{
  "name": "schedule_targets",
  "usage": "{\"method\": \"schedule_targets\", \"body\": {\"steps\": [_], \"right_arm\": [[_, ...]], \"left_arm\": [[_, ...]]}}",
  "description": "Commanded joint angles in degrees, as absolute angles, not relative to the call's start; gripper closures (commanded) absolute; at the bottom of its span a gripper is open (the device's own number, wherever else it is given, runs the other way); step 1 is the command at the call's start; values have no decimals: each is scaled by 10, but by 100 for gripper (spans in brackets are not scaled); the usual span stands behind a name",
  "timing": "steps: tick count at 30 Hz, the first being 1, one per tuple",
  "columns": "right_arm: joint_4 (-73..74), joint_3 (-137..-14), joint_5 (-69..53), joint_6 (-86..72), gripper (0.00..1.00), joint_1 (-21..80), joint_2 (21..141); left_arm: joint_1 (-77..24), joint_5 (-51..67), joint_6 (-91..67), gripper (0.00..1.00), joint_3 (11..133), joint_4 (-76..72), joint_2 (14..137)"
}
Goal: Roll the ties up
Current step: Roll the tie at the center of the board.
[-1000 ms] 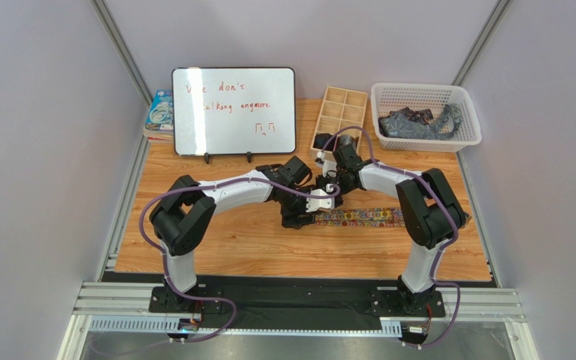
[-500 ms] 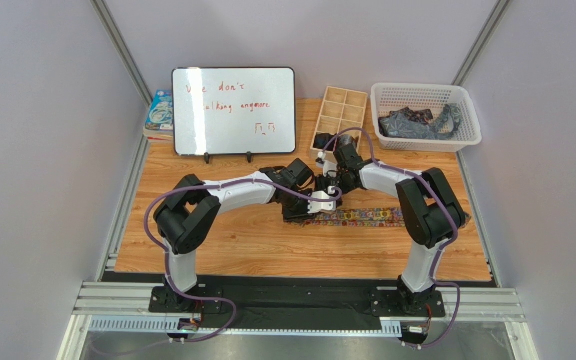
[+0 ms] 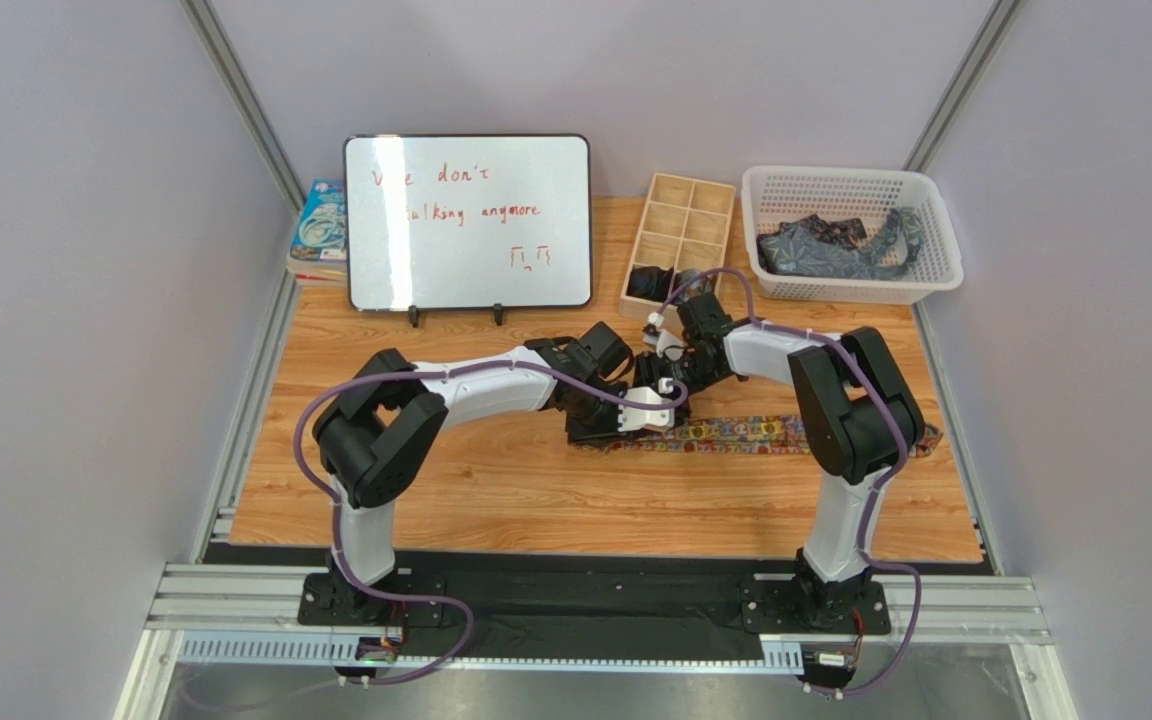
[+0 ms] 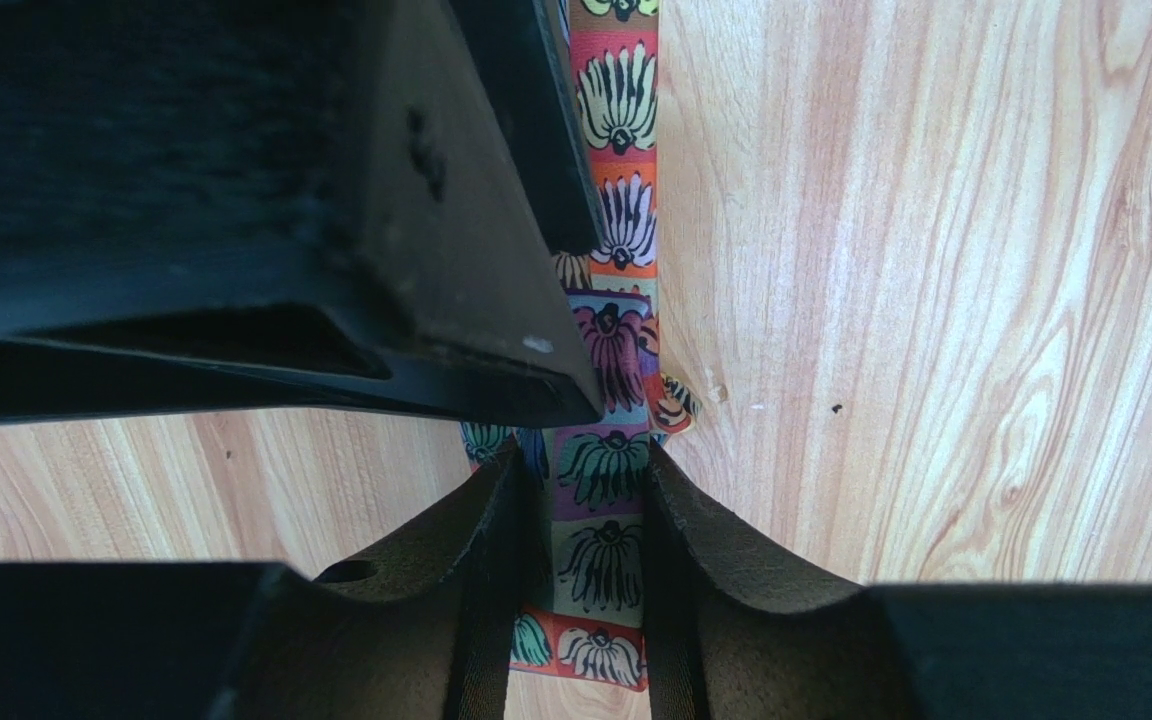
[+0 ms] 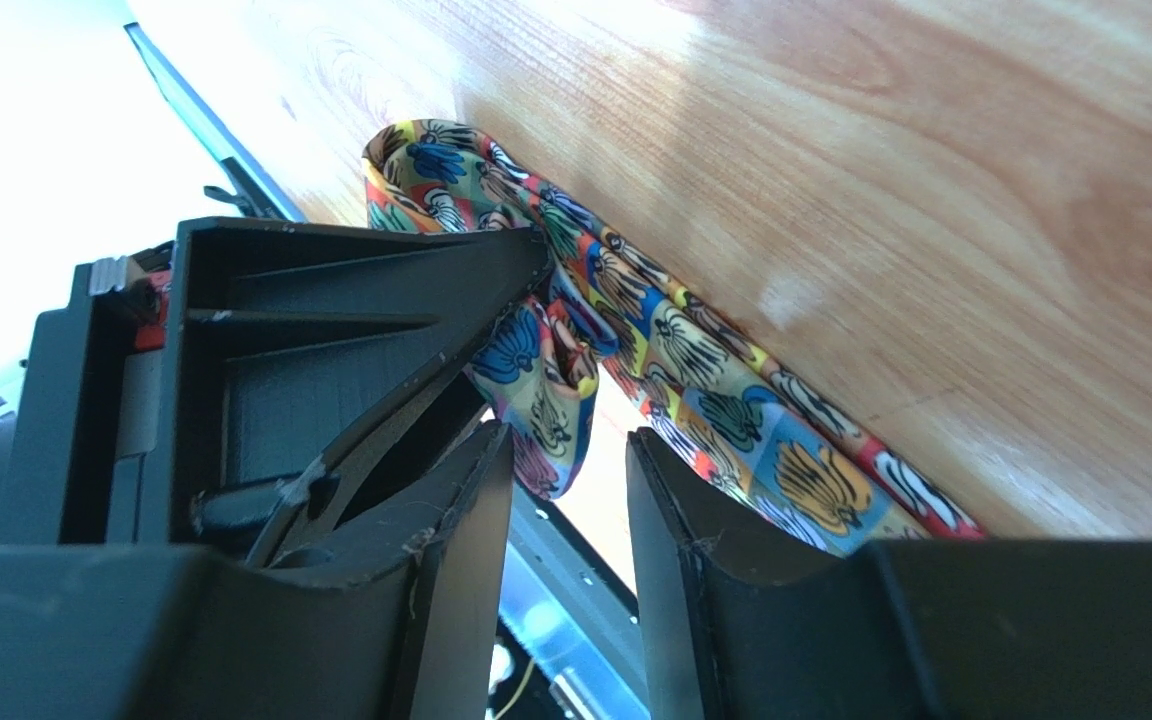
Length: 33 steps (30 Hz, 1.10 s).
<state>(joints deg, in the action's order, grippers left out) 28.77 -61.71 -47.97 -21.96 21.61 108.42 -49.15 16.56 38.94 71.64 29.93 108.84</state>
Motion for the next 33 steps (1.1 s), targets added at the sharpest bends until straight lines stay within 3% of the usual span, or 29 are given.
{"method": "schedule_targets", "body": {"steps": [1,3,7,10,23,25,33], "right_arm": [[265,-633,-518,-255,62,217,1099],[259,-634,-526,-257,65,220,1103],[261,-635,-517,-238,93,220,1103],[261,-635,-495,-210,100,219,1096],[228,-638,-464,-149,100,219,1091],[223,-641,-469,-155,100,220,1091],[222,-638,-479,-162,100,219,1091]], "left_arm": [[-494,150,384,63,726,300,1103],[-494,149,381,62,729,299,1106],[-494,154,374,60,737,314,1108],[-489,170,371,52,733,318,1092],[-450,236,359,28,724,318,1039],[-451,237,354,19,729,302,1045],[-473,185,373,15,756,293,1094]]}}
